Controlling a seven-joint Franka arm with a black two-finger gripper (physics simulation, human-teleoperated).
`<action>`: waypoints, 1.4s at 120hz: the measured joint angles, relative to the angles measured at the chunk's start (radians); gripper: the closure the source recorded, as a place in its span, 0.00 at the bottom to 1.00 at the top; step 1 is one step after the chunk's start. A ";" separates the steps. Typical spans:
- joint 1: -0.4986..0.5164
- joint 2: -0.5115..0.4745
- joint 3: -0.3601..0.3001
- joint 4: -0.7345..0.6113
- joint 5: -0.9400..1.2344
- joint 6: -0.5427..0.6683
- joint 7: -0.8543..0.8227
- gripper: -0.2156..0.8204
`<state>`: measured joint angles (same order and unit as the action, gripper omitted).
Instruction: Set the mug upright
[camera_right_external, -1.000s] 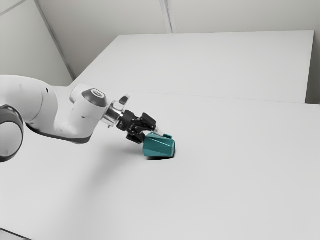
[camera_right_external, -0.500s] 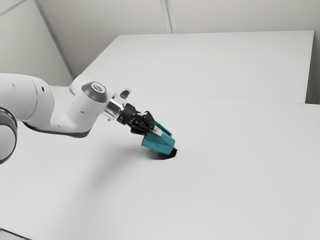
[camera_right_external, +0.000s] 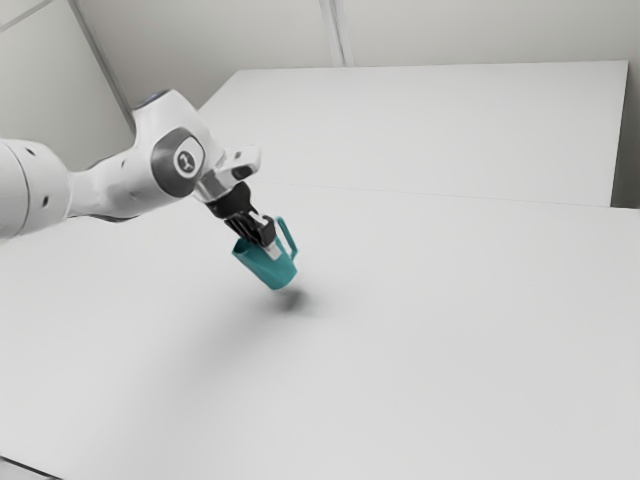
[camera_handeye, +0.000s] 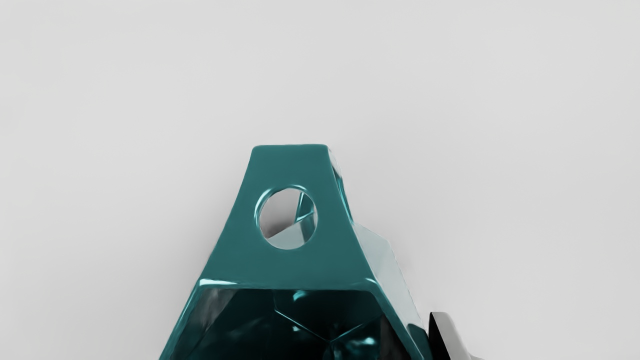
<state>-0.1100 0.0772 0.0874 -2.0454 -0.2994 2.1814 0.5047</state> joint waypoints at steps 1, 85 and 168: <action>0.000 -0.001 0.000 0.000 0.014 0.001 -0.001 0.96; -0.007 -0.052 -0.022 -0.167 0.376 0.159 -0.080 0.96; 0.011 -0.030 -0.028 -0.210 0.376 0.187 -0.150 0.84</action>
<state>-0.0994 0.0477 0.0593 -2.2556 0.0766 2.3683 0.3546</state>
